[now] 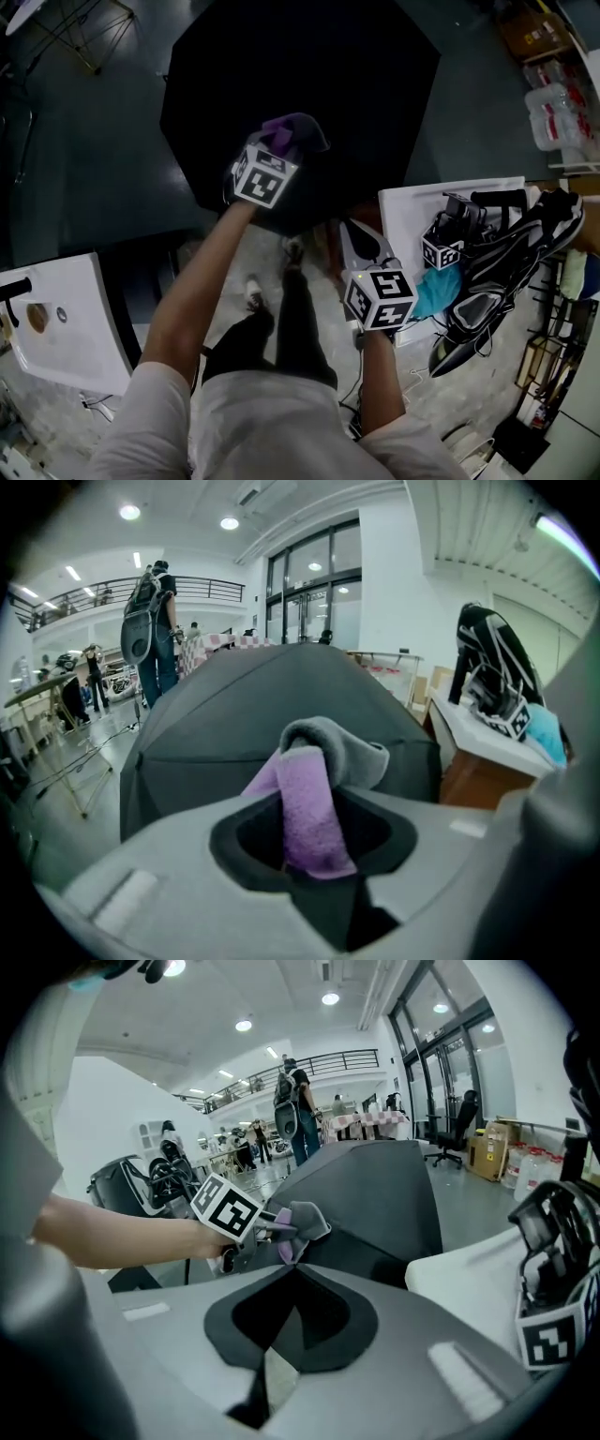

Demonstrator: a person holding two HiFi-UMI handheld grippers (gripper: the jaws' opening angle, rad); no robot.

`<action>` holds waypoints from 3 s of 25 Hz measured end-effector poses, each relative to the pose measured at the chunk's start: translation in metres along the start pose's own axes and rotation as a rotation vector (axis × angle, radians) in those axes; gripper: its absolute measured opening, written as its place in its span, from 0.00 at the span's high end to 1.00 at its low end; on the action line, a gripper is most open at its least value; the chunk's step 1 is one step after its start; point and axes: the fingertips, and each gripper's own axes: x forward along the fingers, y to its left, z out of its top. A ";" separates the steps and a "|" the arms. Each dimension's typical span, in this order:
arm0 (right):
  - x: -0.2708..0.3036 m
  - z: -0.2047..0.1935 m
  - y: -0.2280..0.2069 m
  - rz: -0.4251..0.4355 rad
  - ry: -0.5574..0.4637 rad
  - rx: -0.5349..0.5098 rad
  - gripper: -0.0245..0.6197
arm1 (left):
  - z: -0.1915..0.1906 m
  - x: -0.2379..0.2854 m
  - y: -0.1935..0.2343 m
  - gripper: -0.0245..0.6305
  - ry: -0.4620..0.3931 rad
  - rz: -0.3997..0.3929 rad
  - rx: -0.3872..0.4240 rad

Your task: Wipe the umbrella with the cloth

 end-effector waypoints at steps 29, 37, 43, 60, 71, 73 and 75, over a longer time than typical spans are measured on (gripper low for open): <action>-0.033 -0.094 -0.030 -0.038 -0.001 0.085 0.95 | -0.137 0.035 -0.143 0.76 0.157 -0.169 0.035; -0.038 -0.123 -0.040 -0.058 0.006 0.103 0.95 | -0.184 0.050 -0.171 0.76 0.218 -0.209 0.022; -0.043 -0.150 -0.040 -0.069 0.021 0.124 0.95 | -0.225 0.052 -0.185 0.76 0.288 -0.230 -0.010; -0.085 -0.046 0.004 -0.024 -0.075 0.055 0.95 | -0.169 -0.084 -0.177 0.76 0.185 -0.205 -0.129; -0.095 0.059 0.043 0.036 -0.165 -0.072 0.95 | -0.039 -0.176 -0.112 0.76 -0.078 -0.090 -0.197; -0.097 0.075 0.053 0.048 -0.176 -0.100 0.95 | -0.017 -0.196 -0.095 0.76 -0.129 -0.053 -0.193; -0.099 0.090 0.063 0.061 -0.182 -0.115 0.95 | 0.004 -0.218 -0.078 0.76 -0.175 -0.013 -0.192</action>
